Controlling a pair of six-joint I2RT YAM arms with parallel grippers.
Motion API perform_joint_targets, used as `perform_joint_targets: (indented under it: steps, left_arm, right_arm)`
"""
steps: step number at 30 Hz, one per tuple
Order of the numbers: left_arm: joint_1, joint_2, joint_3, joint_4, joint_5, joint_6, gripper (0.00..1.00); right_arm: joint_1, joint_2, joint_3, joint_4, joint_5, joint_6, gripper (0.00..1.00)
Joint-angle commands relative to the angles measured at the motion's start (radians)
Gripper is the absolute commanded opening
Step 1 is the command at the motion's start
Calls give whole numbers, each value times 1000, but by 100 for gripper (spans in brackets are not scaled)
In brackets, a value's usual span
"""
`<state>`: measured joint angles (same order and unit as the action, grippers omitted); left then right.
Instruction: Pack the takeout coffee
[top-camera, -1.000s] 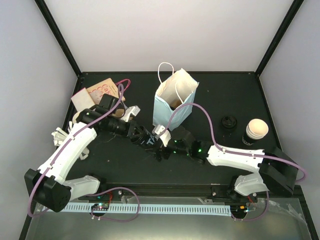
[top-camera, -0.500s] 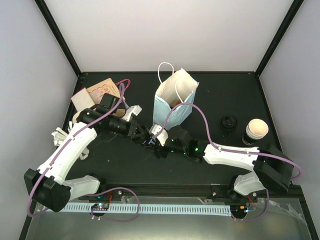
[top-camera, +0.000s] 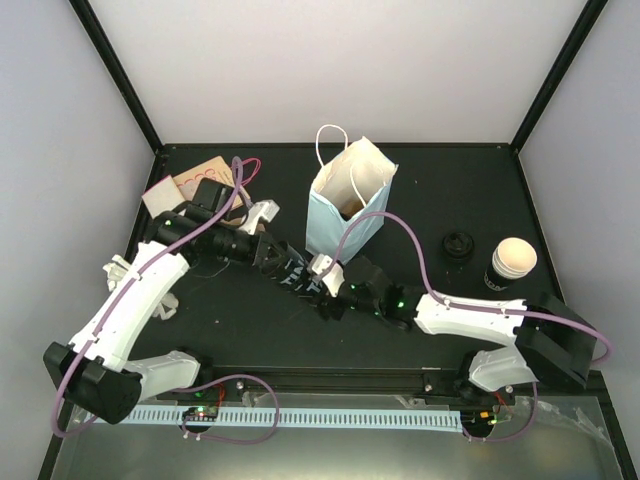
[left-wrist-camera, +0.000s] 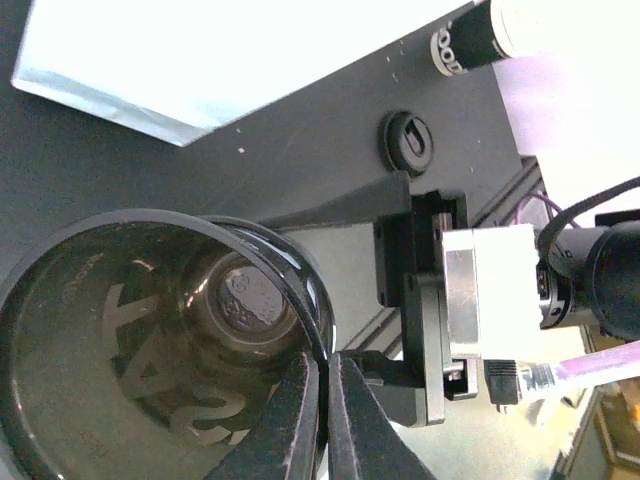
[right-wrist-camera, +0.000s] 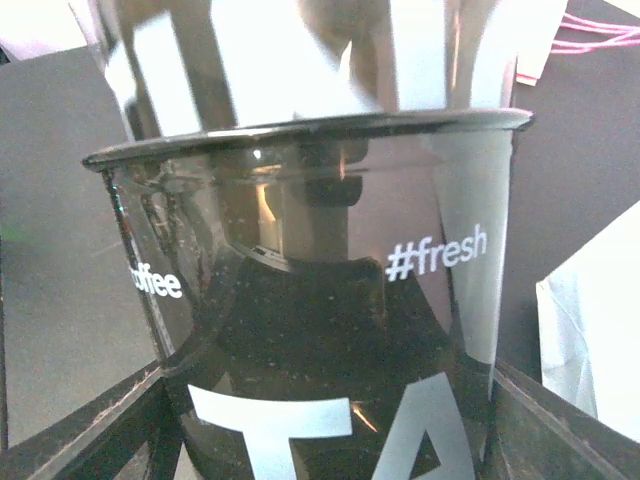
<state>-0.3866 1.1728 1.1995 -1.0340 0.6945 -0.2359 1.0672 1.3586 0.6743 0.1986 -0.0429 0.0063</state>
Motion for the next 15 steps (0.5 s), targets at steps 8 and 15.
perform_joint_targets:
  steps: [8,15]
  left_arm:
    - [46,-73,81,-63,-577,-18,2]
    - [47,-51,-55,-35,-858,-43,2]
  right_arm:
    - [6,-56,-85,41,80,35,76]
    - [7,-89,-119,68,119,61,77]
